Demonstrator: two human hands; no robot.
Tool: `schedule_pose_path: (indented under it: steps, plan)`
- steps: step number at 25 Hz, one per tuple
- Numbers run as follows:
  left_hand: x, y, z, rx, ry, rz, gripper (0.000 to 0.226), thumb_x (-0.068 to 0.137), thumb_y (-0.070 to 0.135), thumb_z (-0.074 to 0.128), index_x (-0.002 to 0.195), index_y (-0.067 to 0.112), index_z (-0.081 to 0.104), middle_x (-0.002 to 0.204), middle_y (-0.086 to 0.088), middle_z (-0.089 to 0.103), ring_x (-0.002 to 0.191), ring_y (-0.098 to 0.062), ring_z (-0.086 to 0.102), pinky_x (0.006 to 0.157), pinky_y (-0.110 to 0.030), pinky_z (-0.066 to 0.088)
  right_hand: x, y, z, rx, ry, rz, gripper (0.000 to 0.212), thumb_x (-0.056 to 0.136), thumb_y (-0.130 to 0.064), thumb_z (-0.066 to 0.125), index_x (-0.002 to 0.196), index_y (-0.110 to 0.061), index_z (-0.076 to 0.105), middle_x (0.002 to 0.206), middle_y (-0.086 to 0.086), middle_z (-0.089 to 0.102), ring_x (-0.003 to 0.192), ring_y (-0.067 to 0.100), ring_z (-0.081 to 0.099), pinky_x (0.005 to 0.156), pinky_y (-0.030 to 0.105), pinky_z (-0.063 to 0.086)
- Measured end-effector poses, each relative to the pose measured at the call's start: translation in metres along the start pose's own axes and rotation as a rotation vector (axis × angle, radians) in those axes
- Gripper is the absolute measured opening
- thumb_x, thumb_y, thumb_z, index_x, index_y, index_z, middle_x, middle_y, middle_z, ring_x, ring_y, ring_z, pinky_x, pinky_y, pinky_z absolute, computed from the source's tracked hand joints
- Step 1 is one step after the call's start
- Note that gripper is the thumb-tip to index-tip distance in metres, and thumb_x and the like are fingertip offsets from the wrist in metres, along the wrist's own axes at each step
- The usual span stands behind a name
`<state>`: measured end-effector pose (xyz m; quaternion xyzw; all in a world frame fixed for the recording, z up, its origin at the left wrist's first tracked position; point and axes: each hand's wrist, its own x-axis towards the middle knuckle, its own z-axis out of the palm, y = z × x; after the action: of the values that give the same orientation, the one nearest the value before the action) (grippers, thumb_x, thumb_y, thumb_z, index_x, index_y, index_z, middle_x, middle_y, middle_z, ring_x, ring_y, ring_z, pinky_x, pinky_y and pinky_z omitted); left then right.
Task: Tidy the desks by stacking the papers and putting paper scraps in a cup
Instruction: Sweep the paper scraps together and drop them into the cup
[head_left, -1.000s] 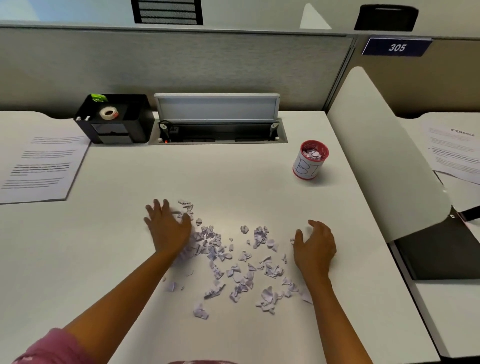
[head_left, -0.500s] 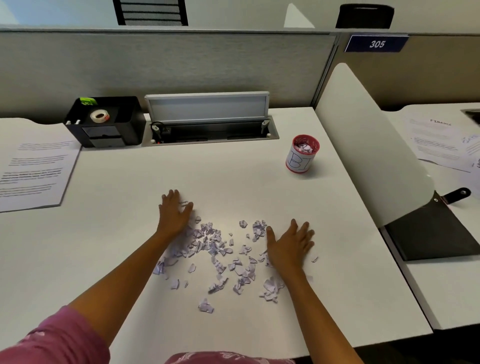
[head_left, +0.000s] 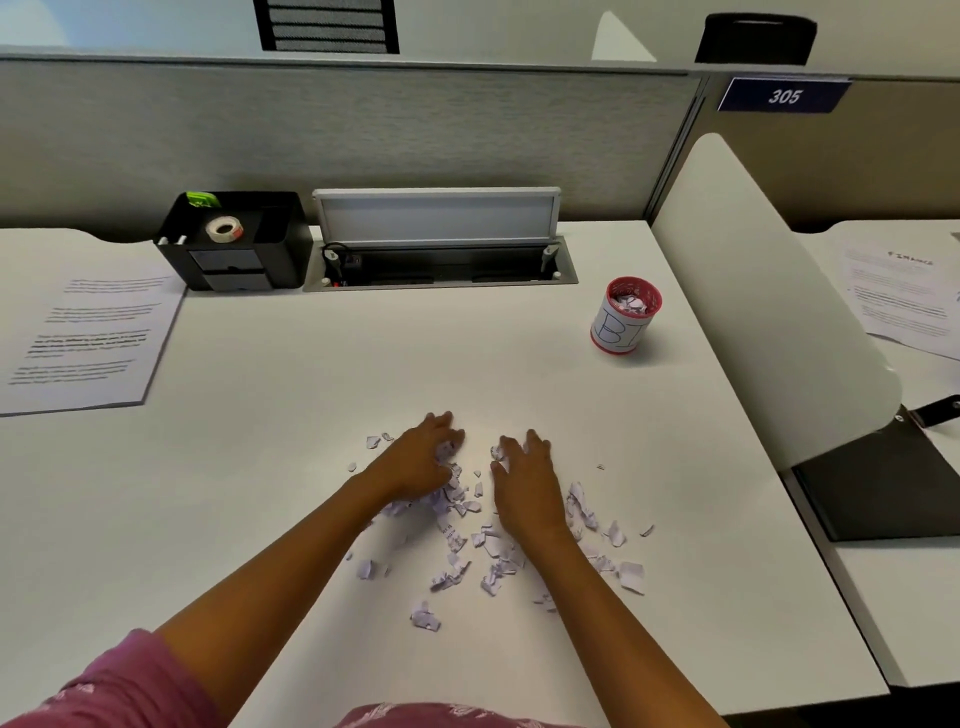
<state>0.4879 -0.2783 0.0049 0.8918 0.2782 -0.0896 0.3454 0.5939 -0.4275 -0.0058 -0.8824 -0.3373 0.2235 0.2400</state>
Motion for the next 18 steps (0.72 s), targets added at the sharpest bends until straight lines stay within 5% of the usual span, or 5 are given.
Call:
schedule_pose_path:
  steps: [3, 7, 11, 14, 18]
  plan:
    - [-0.005, 0.005, 0.008, 0.122, 0.059, 0.011, 0.053, 0.088, 0.003, 0.059, 0.138, 0.017, 0.053, 0.157, -0.004, 0.034, 0.141, -0.027, 0.037, 0.111, -0.036, 0.035, -0.007, -0.004, 0.005, -0.157, 0.04, -0.043, 0.05, 0.101, -0.004, 0.046, 0.149, -0.017, 0.038, 0.159, 0.011, 0.025, 0.146, 0.028, 0.029, 0.106, 0.028, 0.04]
    - [-0.011, 0.008, 0.021, 0.18, 0.167, 0.007, 0.027, 0.083, -0.002, 0.061, 0.104, 0.012, 0.07, 0.107, -0.007, 0.071, 0.098, -0.025, 0.067, 0.077, -0.026, 0.049, -0.014, -0.002, 0.006, -0.179, 0.098, -0.119, 0.045, 0.097, 0.004, 0.048, 0.14, -0.011, 0.05, 0.146, 0.012, 0.047, 0.134, 0.026, 0.047, 0.102, 0.027, 0.043]
    - [-0.02, 0.015, 0.026, 0.063, 0.312, -0.068, 0.025, 0.087, 0.0, 0.06, 0.097, 0.014, 0.079, 0.099, -0.006, 0.076, 0.087, -0.019, 0.07, 0.082, -0.025, 0.053, -0.014, 0.005, 0.002, -0.122, 0.173, -0.186, 0.024, 0.095, 0.004, 0.051, 0.109, -0.006, 0.067, 0.109, 0.011, 0.067, 0.092, 0.023, 0.066, 0.078, 0.028, 0.052]
    - [-0.022, 0.022, 0.019, -0.042, 0.317, -0.111, 0.026, 0.085, -0.002, 0.062, 0.102, 0.01, 0.078, 0.103, -0.007, 0.075, 0.088, -0.019, 0.071, 0.084, -0.025, 0.053, -0.008, 0.013, -0.004, -0.079, 0.182, -0.206, 0.023, 0.091, 0.006, 0.055, 0.104, -0.004, 0.07, 0.104, 0.013, 0.069, 0.091, 0.026, 0.067, 0.077, 0.03, 0.054]
    - [-0.023, 0.024, 0.006, -0.204, 0.367, -0.186, 0.019, 0.081, 0.003, 0.071, 0.097, 0.01, 0.079, 0.096, -0.007, 0.076, 0.077, -0.012, 0.07, 0.076, -0.02, 0.055, 0.006, 0.017, -0.03, 0.306, 0.195, -0.067, 0.016, 0.091, -0.004, 0.064, 0.099, -0.009, 0.077, 0.094, 0.003, 0.076, 0.083, 0.017, 0.071, 0.07, 0.009, 0.048]
